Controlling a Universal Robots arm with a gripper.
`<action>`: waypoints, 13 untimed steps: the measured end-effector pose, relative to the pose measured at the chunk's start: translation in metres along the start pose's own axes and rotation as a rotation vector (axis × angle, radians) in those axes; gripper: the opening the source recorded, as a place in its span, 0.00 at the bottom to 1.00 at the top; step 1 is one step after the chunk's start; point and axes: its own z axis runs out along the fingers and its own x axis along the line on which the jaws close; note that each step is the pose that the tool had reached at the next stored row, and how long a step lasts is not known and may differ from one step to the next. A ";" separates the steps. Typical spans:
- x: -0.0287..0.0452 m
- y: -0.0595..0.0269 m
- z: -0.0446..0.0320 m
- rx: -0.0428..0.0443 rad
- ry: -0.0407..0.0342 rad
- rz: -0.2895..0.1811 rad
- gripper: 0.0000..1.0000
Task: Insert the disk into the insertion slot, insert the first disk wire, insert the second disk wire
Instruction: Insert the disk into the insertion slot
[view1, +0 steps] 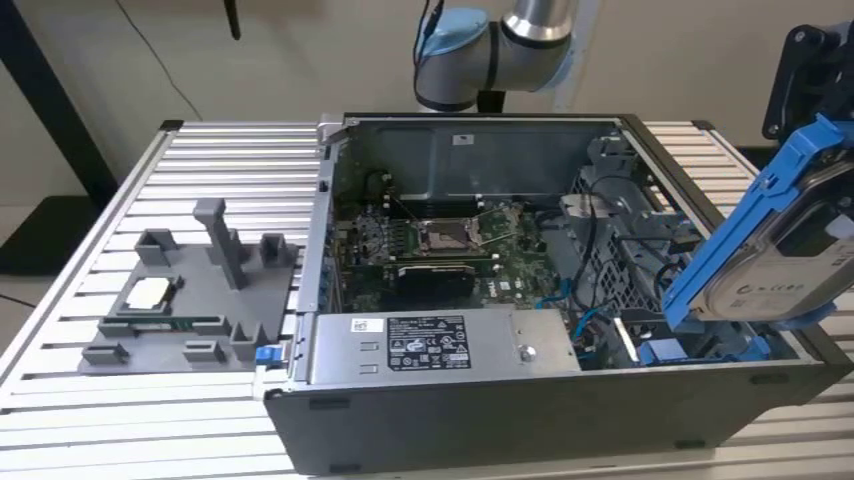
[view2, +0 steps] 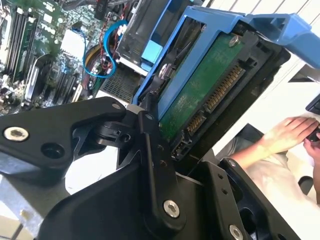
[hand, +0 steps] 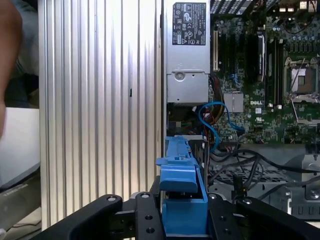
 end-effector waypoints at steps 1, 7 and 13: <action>0.0000 0.0000 0.0005 0.0000 0.0000 0.000 0.33; -0.0001 -0.0004 0.0085 0.0003 -0.0068 0.000 0.33; -0.0029 -0.0007 0.0161 0.0010 -0.0294 -0.005 0.33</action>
